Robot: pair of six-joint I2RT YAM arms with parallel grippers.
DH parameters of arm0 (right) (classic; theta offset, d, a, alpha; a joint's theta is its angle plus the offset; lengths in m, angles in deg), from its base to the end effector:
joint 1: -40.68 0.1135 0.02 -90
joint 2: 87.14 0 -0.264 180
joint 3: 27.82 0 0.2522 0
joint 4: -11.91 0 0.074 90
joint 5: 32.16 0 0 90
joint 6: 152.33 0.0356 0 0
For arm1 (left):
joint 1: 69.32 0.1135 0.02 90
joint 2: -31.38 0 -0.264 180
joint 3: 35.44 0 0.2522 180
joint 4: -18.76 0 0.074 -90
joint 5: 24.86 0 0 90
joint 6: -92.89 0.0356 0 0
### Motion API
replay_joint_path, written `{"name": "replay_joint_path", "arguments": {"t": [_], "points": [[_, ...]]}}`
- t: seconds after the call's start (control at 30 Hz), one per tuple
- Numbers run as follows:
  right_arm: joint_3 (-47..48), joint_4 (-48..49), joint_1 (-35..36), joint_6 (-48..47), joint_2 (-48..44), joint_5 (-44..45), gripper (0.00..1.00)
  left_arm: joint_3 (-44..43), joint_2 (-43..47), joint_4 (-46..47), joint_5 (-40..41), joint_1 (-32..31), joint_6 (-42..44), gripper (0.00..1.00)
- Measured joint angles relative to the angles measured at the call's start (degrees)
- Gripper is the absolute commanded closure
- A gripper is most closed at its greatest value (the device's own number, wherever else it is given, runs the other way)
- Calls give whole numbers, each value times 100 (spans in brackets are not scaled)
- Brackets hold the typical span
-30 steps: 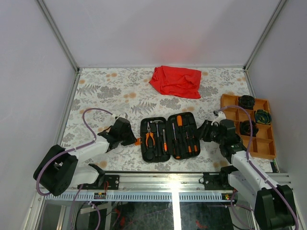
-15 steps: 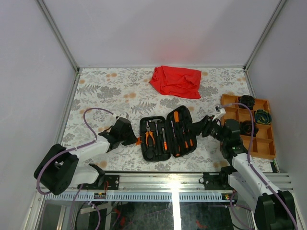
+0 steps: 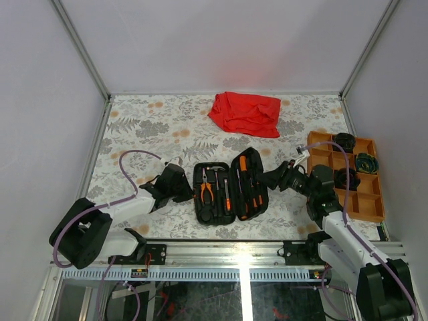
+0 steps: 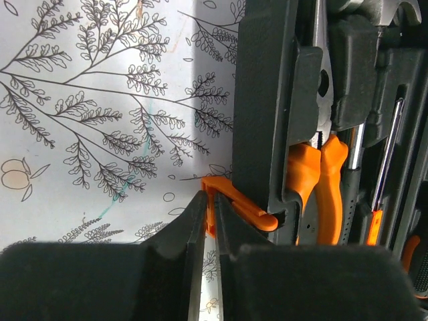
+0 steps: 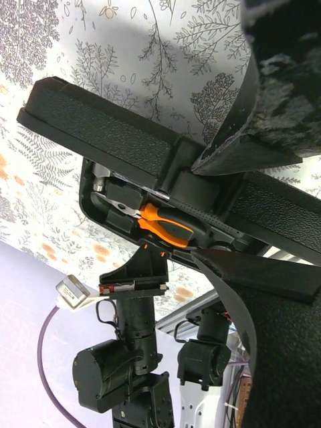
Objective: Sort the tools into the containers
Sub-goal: Close the storage box at the center of the board.
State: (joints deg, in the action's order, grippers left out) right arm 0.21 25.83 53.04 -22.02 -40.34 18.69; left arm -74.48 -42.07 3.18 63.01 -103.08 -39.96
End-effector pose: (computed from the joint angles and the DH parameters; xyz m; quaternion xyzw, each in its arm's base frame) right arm 0.1703 0.0603 0.2162 -0.0524 0.7280 0.5039 0.4618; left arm 0.1849 -0.1252 0.1401 -0.0681 0.9370 -0.2257 0.2576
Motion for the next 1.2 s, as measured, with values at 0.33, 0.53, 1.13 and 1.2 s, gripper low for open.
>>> {"name": "replay_joint_path", "arguments": {"t": [0.33,0.53,1.13,1.2], "points": [[710,-476,1010,-481,291,579,48,-7,-13,9,-17,0,2,94],[841,-435,1270,-503,481,721,49,-7,-13,11,-17,0,2,95],[1508,-101,2365,-529,1462,1025,49,-4,-20,31,-17,-2,-20,95],[1604,-98,2492,-538,1593,1029,49,-4,-20,31,-15,-2,-20,95]]}}
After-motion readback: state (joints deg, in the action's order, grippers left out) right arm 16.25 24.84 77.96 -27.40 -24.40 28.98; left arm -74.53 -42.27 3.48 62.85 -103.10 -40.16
